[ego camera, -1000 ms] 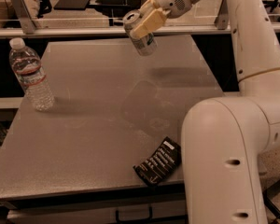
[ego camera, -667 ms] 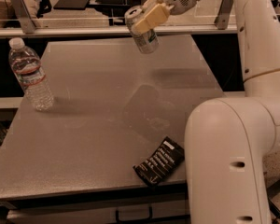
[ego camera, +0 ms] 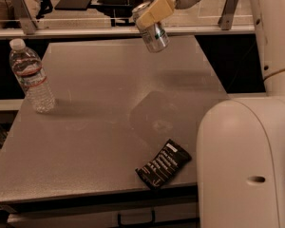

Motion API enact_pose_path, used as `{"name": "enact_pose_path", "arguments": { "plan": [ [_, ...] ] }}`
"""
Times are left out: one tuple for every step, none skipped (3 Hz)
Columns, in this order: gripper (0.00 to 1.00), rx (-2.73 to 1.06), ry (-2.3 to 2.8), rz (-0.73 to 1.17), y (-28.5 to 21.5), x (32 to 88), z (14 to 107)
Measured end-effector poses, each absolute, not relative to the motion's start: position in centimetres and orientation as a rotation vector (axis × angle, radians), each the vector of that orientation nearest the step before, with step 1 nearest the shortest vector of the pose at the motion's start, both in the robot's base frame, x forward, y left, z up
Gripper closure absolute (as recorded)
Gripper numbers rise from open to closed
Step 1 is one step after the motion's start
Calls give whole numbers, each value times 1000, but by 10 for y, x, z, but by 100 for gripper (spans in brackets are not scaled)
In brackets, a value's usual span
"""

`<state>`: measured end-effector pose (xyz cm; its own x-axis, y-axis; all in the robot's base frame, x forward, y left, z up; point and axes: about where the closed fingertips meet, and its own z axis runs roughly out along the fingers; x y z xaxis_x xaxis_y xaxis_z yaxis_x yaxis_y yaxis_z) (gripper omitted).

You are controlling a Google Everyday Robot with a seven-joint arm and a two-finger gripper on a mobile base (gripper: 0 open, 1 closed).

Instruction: Place 7up can upright

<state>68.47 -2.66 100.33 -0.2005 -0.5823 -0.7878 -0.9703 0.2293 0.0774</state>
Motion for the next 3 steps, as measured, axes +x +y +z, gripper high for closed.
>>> {"name": "enact_pose_path", "arguments": {
  "plan": [
    [100, -1308, 1978, 746, -37, 691, 1003],
    [100, -1174, 2024, 741, -47, 694, 1001],
    [100, -1039, 2006, 749, -51, 692, 998]
  ]
}}
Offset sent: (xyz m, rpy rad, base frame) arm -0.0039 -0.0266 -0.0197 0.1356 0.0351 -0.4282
